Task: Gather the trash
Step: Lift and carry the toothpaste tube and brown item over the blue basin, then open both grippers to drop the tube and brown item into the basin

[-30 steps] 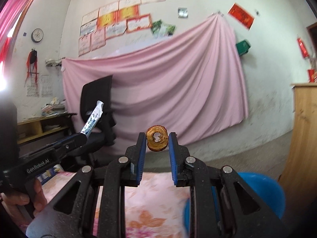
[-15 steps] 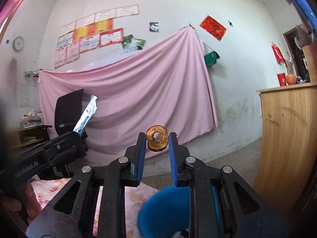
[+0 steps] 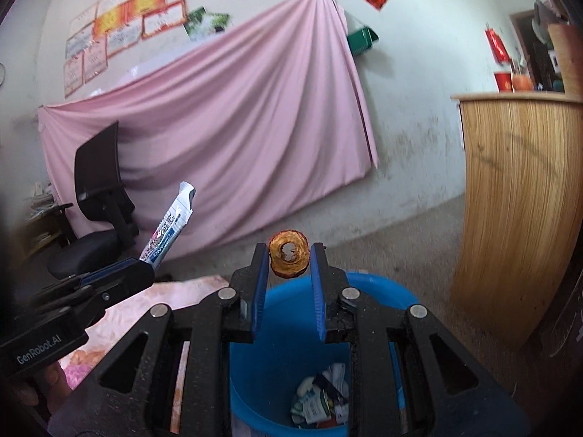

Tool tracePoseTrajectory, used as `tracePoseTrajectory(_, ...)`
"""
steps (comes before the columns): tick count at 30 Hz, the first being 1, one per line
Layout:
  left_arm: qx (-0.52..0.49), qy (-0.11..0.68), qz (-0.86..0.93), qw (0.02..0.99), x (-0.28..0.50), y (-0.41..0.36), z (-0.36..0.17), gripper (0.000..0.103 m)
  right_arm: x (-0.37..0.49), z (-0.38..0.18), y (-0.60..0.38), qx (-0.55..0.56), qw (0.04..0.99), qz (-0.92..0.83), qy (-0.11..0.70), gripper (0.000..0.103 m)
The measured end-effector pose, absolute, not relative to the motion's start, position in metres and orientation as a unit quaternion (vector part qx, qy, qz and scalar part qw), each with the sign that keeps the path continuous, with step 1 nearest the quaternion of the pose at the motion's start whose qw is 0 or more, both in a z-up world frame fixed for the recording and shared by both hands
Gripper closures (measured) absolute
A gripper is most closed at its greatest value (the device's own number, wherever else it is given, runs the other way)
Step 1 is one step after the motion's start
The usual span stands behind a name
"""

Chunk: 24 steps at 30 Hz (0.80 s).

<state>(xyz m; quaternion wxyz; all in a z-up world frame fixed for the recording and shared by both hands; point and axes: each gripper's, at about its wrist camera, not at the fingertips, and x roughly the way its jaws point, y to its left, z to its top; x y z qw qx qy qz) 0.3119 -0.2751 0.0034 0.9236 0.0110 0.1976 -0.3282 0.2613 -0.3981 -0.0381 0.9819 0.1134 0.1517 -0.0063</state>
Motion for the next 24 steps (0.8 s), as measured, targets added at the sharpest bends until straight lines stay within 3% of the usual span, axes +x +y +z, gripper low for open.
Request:
tracePoseTrajectory(14,0.001,0.31,-0.332,0.891,0.344,-0.286,-0.023,0.086,0.28,-0.059,-0.412,0.123,0.967,-0.026,0.223,0.052)
tracePoseTrajectory(24,-0.009,0.344,-0.326,0.88,0.351,-0.283,-0.031,0.084,0.29,-0.068,-0.412,0.12,0.958,-0.026,0.259,0.05)
